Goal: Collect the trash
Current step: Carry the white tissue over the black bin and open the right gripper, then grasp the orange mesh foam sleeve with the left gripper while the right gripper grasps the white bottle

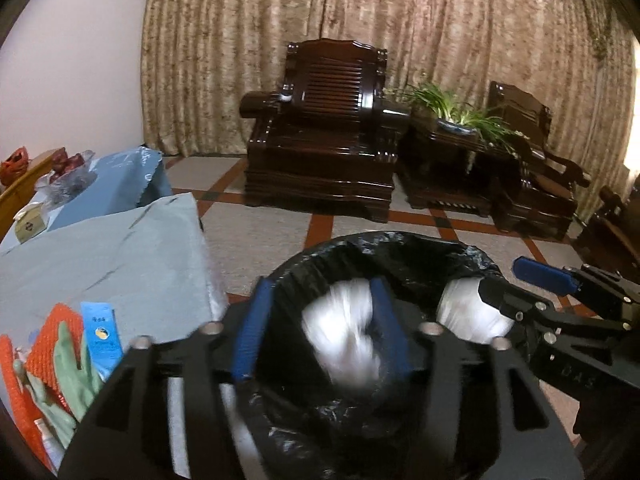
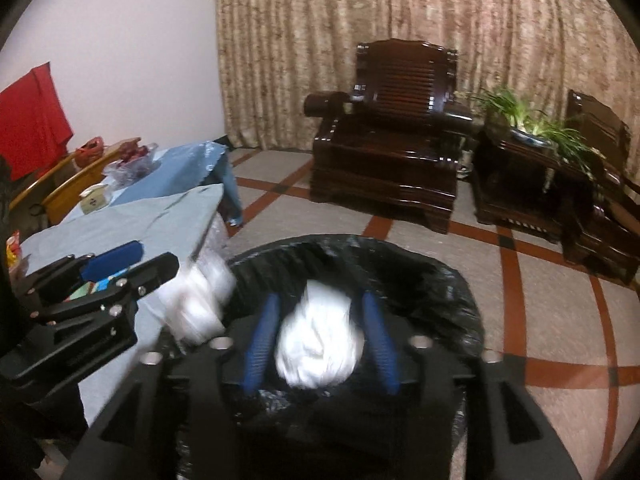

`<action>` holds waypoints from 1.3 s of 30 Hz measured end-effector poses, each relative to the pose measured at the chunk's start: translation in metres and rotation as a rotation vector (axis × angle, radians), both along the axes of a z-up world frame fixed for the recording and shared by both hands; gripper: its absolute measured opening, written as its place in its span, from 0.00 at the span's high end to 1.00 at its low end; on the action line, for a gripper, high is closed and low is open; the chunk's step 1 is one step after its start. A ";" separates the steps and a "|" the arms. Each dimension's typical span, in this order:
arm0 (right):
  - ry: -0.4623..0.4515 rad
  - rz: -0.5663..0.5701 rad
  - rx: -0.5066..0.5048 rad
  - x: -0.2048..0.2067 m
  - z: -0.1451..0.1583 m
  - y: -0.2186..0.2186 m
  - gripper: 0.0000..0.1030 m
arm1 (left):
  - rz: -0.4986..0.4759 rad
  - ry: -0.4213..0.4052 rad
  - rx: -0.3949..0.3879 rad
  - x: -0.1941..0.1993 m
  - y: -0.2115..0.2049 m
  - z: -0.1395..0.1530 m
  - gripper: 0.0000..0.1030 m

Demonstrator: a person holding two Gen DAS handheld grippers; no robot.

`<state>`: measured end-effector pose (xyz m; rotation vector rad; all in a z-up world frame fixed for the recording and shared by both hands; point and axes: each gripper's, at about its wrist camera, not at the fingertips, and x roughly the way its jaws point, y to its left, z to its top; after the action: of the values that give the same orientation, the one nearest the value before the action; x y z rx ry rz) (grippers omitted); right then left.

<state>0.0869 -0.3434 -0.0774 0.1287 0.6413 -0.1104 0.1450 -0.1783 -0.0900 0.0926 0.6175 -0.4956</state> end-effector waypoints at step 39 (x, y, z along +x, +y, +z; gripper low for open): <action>-0.038 0.366 -0.006 0.028 -0.016 0.214 0.06 | 0.615 -0.013 0.172 -0.031 0.265 -0.042 0.24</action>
<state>0.1153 -0.1292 -0.0935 0.0064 0.6175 0.2429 0.1145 0.0863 -0.1317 0.0638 0.6389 0.1536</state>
